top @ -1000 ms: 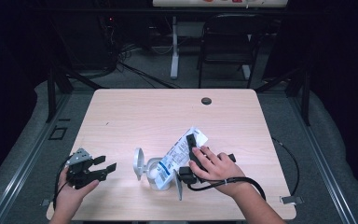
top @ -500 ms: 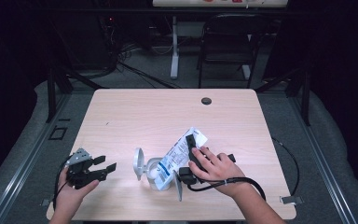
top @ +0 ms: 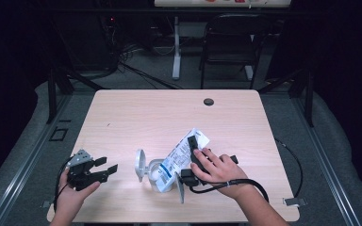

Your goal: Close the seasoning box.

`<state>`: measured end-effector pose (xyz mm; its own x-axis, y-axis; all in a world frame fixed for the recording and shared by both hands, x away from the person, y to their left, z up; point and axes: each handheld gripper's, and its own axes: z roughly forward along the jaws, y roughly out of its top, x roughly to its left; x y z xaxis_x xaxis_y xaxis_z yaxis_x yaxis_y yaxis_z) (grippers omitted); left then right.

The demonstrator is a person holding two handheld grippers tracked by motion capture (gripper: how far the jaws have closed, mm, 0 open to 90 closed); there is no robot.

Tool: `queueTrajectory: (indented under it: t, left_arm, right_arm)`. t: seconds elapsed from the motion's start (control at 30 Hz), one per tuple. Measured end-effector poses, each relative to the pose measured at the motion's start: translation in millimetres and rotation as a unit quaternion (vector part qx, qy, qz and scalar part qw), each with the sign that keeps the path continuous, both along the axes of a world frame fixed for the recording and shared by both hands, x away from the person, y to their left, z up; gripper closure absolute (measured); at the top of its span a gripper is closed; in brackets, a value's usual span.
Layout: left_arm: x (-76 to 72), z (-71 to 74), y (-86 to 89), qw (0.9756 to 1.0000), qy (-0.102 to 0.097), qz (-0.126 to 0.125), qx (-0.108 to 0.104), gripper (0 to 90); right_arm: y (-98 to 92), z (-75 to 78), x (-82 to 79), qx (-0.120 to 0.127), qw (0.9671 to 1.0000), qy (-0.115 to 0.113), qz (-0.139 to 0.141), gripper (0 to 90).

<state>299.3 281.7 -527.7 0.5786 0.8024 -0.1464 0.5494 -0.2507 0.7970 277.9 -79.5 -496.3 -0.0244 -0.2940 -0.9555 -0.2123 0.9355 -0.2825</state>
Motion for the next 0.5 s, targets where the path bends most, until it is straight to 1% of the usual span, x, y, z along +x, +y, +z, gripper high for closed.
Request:
queueTrajectory:
  t: [0.3,0.5]
  left_arm:
    - [0.2,-0.1,0.1,1.0000,-0.001,-0.001,0.001,39.5]
    - [0.0,0.0,0.3,1.0000,-0.001,0.000,0.001,39.4]
  right_arm:
    - [0.1,0.3,-0.2,-0.003,1.0000,-0.002,-0.001,59.4]
    - [0.1,-2.0,0.5,0.007,1.0000,0.006,0.003,59.4]
